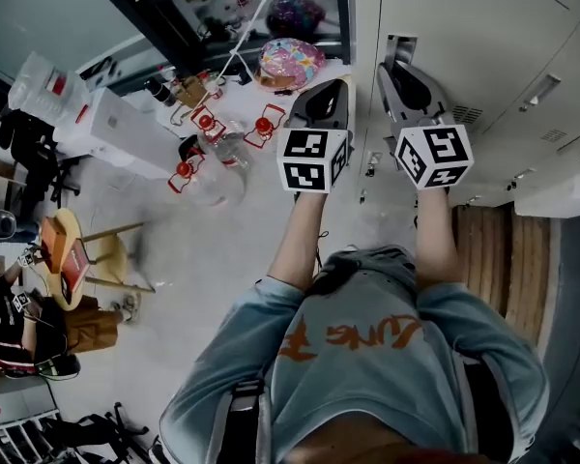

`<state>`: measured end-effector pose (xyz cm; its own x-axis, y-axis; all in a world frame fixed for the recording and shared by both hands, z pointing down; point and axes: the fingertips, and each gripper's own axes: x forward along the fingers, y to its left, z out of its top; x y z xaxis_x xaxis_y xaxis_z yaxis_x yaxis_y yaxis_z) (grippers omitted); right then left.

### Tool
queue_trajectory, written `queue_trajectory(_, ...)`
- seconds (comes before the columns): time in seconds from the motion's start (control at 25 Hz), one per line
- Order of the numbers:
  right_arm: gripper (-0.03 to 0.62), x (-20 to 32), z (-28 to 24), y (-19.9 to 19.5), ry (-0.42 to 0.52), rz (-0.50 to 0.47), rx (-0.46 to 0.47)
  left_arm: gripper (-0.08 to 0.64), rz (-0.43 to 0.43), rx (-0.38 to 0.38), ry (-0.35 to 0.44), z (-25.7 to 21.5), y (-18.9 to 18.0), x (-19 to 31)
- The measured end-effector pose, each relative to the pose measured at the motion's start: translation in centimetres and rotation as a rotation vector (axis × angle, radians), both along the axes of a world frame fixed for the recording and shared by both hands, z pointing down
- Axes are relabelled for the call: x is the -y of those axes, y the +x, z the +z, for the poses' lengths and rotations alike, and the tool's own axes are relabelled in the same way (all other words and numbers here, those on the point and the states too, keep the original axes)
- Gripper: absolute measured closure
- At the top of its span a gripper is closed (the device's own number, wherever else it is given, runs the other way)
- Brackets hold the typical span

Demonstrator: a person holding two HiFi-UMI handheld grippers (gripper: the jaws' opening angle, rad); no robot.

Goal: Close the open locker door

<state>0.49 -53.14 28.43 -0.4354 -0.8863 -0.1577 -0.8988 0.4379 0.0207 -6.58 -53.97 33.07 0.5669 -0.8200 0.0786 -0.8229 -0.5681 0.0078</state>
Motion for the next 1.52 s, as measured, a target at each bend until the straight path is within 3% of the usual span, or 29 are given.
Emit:
queue_trajectory(0.28, 0.516, -0.4, -0.2, 0.5, 0.051, 0.057, 0.007, 0.538, -0.02, 0.0, -0.03, 1.3, -0.8, -0.6)
queue_trajectory(0.56, 0.505, -2.1, 0.1, 1.6, 0.044, 0.1, 0.059, 0.538, 0.004, -0.009, -0.031, 1.1, -1.4, -1.6)
queue_trajectory(0.84, 0.549, -4.1, 1.7, 1.4, 0.003, 0.101, 0.056, 0.538, 0.064, -0.03, -0.022, 1.4, -0.4, -2.8)
queue_trajectory(1.52, 0.552, -7.0, 9.2, 1.2, -0.163, 0.211, -0.056, 0.538, 0.104, -0.09, -0.081, 6.2, -0.8, -4.7)
